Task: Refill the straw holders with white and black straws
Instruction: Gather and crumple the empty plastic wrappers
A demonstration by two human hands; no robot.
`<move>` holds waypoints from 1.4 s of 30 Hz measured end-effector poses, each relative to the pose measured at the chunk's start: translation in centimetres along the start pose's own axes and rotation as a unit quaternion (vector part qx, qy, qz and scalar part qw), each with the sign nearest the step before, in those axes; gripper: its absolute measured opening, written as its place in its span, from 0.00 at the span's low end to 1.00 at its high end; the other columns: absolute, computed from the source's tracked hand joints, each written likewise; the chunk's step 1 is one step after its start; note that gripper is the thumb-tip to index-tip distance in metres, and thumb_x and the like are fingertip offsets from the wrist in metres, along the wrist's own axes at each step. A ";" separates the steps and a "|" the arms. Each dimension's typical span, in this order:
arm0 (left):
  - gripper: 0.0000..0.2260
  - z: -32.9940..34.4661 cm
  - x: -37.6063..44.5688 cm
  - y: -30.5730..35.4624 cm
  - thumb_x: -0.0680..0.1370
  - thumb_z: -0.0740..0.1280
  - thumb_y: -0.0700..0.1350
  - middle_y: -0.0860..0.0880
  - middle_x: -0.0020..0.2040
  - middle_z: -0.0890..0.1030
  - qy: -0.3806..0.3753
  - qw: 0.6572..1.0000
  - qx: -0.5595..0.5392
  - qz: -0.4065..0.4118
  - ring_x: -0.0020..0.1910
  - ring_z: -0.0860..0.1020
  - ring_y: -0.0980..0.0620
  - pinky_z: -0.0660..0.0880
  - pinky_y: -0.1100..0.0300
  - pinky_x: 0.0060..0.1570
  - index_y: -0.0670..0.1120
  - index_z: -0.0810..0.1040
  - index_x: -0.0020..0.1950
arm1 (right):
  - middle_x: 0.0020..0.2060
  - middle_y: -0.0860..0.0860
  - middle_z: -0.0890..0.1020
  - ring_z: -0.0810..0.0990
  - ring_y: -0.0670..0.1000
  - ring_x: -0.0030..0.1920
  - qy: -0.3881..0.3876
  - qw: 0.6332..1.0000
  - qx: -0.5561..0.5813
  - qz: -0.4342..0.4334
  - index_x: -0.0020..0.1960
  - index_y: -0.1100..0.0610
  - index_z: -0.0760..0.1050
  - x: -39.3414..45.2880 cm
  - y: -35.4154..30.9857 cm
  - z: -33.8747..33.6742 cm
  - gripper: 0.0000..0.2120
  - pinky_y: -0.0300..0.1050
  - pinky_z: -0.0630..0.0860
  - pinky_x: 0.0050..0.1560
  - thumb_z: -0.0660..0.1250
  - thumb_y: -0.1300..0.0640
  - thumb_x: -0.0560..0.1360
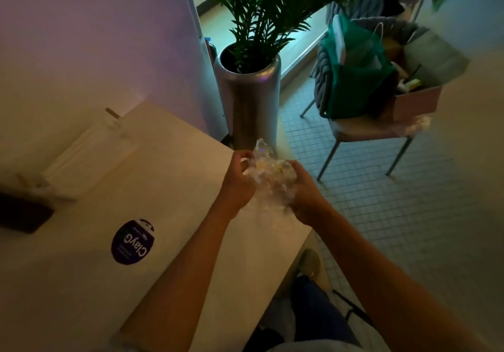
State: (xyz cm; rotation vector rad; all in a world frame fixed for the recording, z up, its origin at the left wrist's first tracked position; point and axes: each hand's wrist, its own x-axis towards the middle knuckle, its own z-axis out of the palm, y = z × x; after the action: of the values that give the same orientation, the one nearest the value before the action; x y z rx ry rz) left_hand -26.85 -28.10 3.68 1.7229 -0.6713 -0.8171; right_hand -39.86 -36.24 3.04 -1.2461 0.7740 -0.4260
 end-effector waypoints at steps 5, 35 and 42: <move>0.23 2.7 4.3 0.0 0.75 0.58 0.67 0.54 0.66 0.76 -0.173 0.961 -0.146 -0.159 0.62 0.77 0.47 0.78 0.44 0.54 0.64 0.68 0.69 | 0.46 0.60 0.81 0.83 0.60 0.46 0.099 0.995 0.007 -0.002 0.51 0.56 0.77 5.1 0.7 -4.2 0.07 0.59 0.82 0.41 0.66 0.67 0.77; 0.19 18.1 31.3 -31.0 0.74 0.70 0.51 0.51 0.60 0.73 -0.034 0.938 -0.009 -0.345 0.53 0.77 0.55 0.77 0.66 0.43 0.64 0.69 0.61 | 0.36 0.48 0.82 0.82 0.46 0.36 0.239 0.906 -0.125 0.325 0.45 0.55 0.81 35.4 31.1 -12.6 0.04 0.37 0.78 0.31 0.70 0.63 0.73; 0.16 16.0 32.3 -40.3 0.77 0.69 0.41 0.46 0.59 0.79 -0.008 0.911 0.176 -0.372 0.55 0.77 0.51 0.76 0.52 0.59 0.45 0.76 0.65 | 0.51 0.47 0.82 0.83 0.44 0.50 0.054 0.947 -0.019 0.317 0.64 0.53 0.76 33.7 40.5 -12.2 0.15 0.32 0.78 0.42 0.68 0.56 0.77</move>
State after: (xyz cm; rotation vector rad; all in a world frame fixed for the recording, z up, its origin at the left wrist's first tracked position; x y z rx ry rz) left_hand -18.24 -50.96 -44.54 2.3509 -0.1431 -1.2847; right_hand -30.46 -55.56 -46.62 -0.9448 1.2260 0.0499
